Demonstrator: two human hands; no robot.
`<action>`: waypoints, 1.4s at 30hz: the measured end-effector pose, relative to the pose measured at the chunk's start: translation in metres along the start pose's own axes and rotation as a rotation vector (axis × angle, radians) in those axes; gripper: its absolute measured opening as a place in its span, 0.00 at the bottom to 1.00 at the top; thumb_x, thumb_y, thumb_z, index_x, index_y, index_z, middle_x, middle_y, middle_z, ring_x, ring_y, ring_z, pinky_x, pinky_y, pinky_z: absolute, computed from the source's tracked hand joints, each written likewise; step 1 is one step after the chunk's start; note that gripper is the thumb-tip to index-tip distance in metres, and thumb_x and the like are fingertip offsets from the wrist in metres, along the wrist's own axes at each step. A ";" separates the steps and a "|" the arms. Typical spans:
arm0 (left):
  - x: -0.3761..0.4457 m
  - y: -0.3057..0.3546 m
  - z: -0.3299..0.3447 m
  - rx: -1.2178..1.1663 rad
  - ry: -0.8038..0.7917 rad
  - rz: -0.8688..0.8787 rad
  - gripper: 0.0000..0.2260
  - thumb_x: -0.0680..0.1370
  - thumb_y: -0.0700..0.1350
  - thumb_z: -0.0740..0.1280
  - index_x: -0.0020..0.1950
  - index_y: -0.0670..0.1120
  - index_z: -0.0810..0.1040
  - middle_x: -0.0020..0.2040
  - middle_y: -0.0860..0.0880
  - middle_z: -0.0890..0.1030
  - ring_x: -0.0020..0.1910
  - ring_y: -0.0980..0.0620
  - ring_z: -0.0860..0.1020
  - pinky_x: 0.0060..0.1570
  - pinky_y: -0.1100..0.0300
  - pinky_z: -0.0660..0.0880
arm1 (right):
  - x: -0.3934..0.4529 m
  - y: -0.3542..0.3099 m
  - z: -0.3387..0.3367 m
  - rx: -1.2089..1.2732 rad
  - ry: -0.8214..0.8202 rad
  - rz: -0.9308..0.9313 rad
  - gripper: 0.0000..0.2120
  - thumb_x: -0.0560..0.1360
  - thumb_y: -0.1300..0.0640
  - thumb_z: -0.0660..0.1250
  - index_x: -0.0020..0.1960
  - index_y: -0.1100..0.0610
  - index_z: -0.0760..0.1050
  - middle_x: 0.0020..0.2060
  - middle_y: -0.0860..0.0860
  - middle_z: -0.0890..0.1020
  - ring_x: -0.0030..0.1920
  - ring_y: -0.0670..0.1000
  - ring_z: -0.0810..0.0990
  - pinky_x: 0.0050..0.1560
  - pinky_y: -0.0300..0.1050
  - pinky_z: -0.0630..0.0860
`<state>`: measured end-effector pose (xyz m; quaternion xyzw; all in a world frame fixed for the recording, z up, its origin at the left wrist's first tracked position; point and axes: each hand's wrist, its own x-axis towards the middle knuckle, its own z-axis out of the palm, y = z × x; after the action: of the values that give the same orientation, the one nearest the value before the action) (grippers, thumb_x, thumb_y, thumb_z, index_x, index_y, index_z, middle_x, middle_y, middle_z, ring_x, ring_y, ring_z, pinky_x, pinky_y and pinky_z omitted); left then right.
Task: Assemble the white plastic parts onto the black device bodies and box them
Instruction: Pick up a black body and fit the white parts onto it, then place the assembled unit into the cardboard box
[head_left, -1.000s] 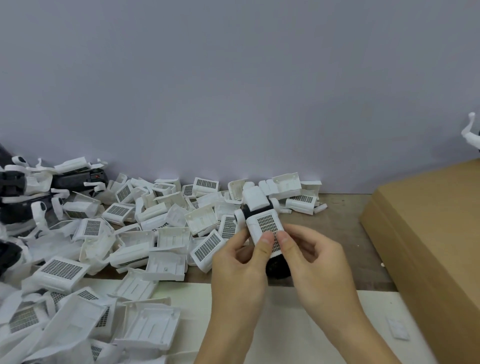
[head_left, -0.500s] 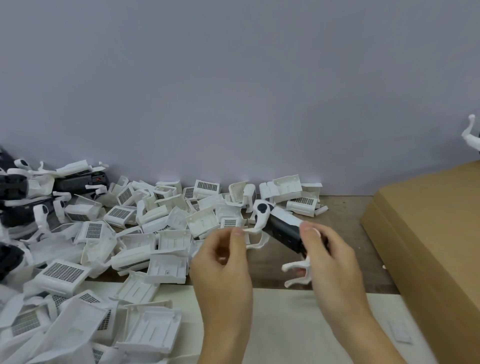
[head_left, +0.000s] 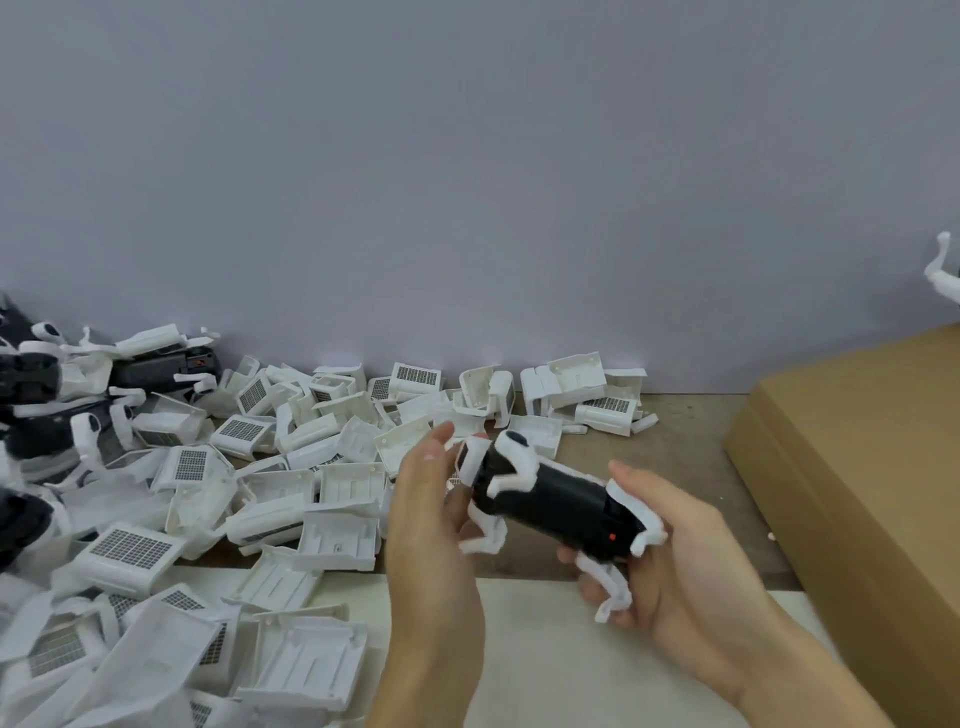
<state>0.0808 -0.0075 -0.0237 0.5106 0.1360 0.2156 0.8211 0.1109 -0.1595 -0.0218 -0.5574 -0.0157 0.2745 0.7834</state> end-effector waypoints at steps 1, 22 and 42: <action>0.003 0.001 -0.002 -0.047 0.005 -0.042 0.20 0.72 0.61 0.63 0.56 0.52 0.85 0.57 0.48 0.85 0.51 0.52 0.85 0.52 0.52 0.79 | 0.000 -0.001 -0.004 -0.050 -0.021 -0.057 0.21 0.70 0.42 0.68 0.54 0.56 0.84 0.38 0.60 0.81 0.30 0.57 0.73 0.34 0.47 0.68; 0.005 0.003 -0.004 0.232 0.064 0.088 0.17 0.69 0.62 0.70 0.38 0.48 0.83 0.38 0.43 0.84 0.34 0.40 0.85 0.35 0.50 0.80 | 0.007 0.008 -0.004 -1.194 0.172 -0.635 0.36 0.71 0.59 0.77 0.63 0.27 0.66 0.60 0.30 0.71 0.60 0.34 0.73 0.55 0.27 0.69; 0.011 -0.005 -0.006 0.157 0.081 -0.009 0.13 0.83 0.39 0.59 0.44 0.45 0.81 0.42 0.47 0.81 0.36 0.49 0.77 0.25 0.64 0.74 | -0.065 -0.079 -0.033 0.202 0.280 -0.474 0.14 0.83 0.60 0.57 0.56 0.67 0.78 0.44 0.64 0.85 0.35 0.59 0.84 0.33 0.44 0.81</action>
<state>0.0884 0.0005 -0.0306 0.5635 0.1879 0.2211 0.7735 0.0993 -0.2350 0.0541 -0.4897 -0.0098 0.0043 0.8718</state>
